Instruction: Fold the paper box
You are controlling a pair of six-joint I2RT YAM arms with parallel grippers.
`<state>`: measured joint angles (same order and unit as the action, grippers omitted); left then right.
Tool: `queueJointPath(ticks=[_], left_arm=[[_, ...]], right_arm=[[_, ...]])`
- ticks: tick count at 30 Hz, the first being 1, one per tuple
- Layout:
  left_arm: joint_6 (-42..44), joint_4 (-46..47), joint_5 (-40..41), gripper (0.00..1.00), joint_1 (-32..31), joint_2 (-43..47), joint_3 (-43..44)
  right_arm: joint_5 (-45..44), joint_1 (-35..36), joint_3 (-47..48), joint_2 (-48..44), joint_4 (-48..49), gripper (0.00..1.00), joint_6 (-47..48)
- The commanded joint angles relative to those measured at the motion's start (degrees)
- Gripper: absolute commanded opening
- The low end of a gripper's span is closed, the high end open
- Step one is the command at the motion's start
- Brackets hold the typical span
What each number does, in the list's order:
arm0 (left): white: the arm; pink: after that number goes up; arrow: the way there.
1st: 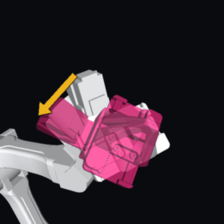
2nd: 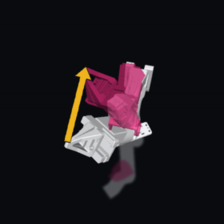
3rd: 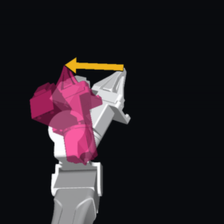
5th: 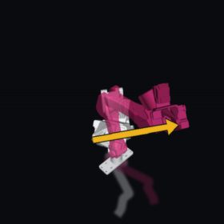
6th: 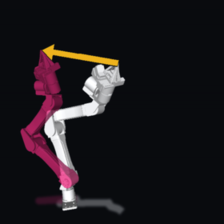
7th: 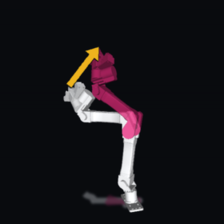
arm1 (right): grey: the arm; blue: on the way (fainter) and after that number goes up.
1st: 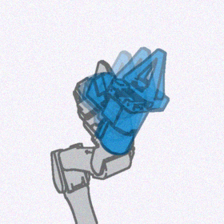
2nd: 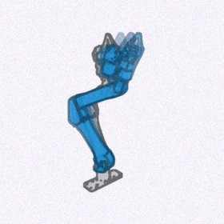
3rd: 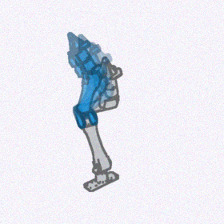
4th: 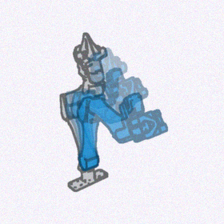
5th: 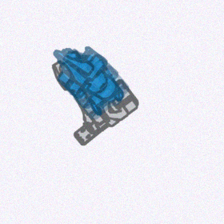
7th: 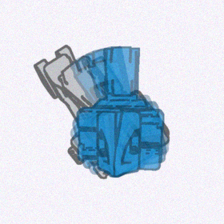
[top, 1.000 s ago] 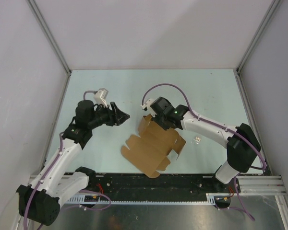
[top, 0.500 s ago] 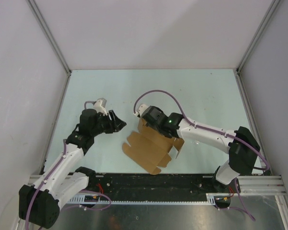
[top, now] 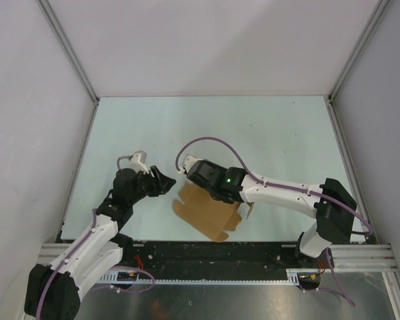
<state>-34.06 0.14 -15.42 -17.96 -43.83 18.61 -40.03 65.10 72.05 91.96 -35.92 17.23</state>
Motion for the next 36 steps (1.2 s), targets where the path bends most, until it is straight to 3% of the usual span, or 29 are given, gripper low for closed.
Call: queueJointPath(ticks=[1,13,27,36], left_arm=[[0.6,6.6,0.3,0.55,-0.6,1.1,-0.8],[0.2,9.5,-0.3,0.55,-0.8,2.5,-4.7],[1.1,12.1,0.0,0.56,-0.9,9.7,-11.3],[1.9,15.4,-0.7,0.55,-1.0,5.8,-9.9]], right_arm=[[-3.4,1.0,0.3,1.3,2.4,0.0,4.9],[-0.8,3.4,0.2,1.7,5.2,0.0,6.4],[-11.6,6.6,-1.8,7.3,8.4,0.0,5.1],[-14.5,6.7,-2.6,5.6,8.8,0.0,6.6]])
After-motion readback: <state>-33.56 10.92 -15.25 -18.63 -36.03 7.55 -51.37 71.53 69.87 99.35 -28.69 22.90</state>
